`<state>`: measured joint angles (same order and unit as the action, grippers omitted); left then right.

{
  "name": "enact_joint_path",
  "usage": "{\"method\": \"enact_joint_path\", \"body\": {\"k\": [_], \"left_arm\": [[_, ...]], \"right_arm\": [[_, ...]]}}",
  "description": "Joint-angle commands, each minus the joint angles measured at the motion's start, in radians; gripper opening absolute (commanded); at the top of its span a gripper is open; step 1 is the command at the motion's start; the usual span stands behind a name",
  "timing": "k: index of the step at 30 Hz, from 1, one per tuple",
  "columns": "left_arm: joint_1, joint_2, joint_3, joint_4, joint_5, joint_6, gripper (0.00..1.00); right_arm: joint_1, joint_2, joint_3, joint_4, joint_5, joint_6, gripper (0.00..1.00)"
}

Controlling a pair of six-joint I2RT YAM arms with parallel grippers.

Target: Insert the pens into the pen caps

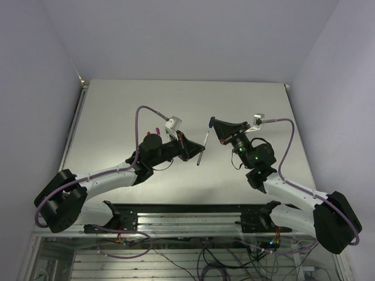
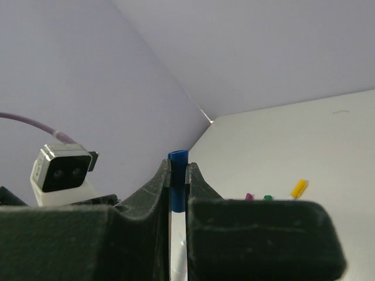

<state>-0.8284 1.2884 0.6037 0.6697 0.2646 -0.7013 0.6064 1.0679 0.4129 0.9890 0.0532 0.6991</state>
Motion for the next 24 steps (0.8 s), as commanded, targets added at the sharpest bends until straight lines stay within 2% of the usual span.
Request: {"method": "enact_joint_path", "body": {"k": [1,14,24], "left_arm": [[-0.006,-0.011,-0.012,0.072,-0.02,-0.004,0.07],[-0.006,-0.017,-0.033,0.146,-0.009,-0.005,0.07],[-0.006,-0.018,-0.034,0.138,-0.014,-0.001,0.07]], "right_arm": [[0.004,-0.001,-0.013,0.063,-0.026,0.018,0.0],[0.004,0.005,-0.016,0.048,-0.035,0.016,0.0],[0.003,0.016,-0.009,0.05,-0.045,0.015,0.0]]}}
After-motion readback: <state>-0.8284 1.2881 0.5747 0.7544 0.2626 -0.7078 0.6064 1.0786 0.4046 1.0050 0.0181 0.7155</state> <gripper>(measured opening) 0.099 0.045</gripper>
